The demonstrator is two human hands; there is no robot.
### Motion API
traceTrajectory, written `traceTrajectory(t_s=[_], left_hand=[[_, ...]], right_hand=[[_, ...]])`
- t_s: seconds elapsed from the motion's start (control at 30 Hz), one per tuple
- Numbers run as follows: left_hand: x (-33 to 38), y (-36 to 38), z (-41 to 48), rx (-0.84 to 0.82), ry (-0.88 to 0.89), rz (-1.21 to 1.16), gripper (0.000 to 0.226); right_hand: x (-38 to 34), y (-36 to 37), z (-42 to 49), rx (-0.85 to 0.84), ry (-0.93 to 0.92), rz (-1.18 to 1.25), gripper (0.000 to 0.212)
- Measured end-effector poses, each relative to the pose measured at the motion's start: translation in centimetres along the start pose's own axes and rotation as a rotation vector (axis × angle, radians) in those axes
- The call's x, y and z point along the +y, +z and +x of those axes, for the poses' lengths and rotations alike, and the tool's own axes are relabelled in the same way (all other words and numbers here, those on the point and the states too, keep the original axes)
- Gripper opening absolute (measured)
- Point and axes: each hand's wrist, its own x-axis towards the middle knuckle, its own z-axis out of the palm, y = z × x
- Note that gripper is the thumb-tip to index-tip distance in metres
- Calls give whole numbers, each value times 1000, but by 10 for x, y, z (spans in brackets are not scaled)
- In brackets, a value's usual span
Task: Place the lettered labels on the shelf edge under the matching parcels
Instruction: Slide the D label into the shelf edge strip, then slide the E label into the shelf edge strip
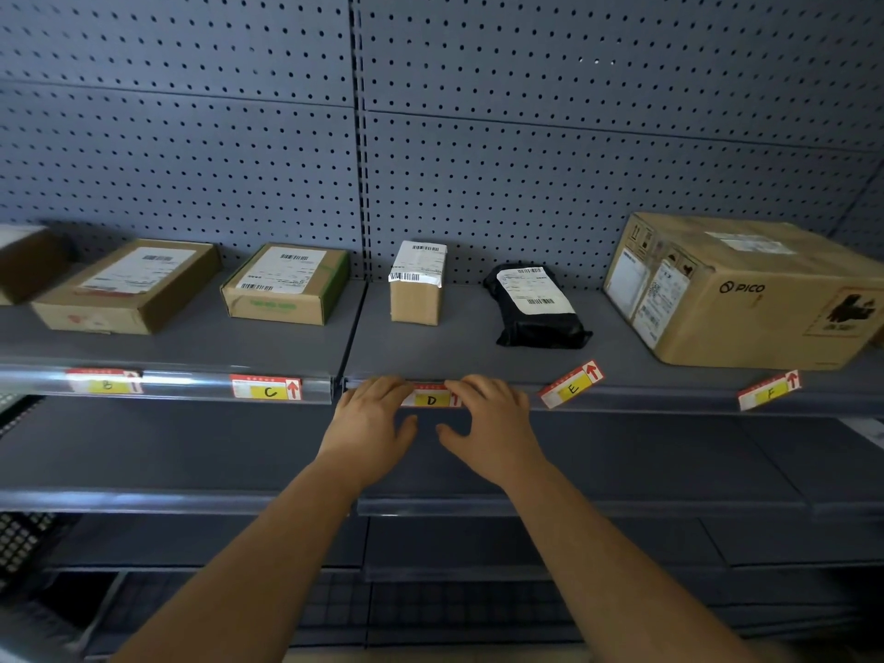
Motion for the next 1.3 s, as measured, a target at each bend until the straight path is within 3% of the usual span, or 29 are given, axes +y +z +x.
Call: traceTrajectory(t_s=[0.4, 0.73, 0.9, 1.13, 1.3], left_hand=[[6, -6, -1, -44, -25, 17, 45], [44, 3, 0, -49, 90, -142, 44], [72, 21, -3, -93, 121, -212, 49], [110, 44, 14, -93, 109, -190, 46], [137, 60, 36, -79, 83, -130, 46]], right_hand=[[4, -5, -3, -1, -13, -31, 57], [33, -47, -55, 106, 205, 20, 48], [55, -61, -85, 99, 276, -34, 59], [97, -85, -72, 132, 197, -37, 46], [128, -92, -47, 156, 33, -38, 40]])
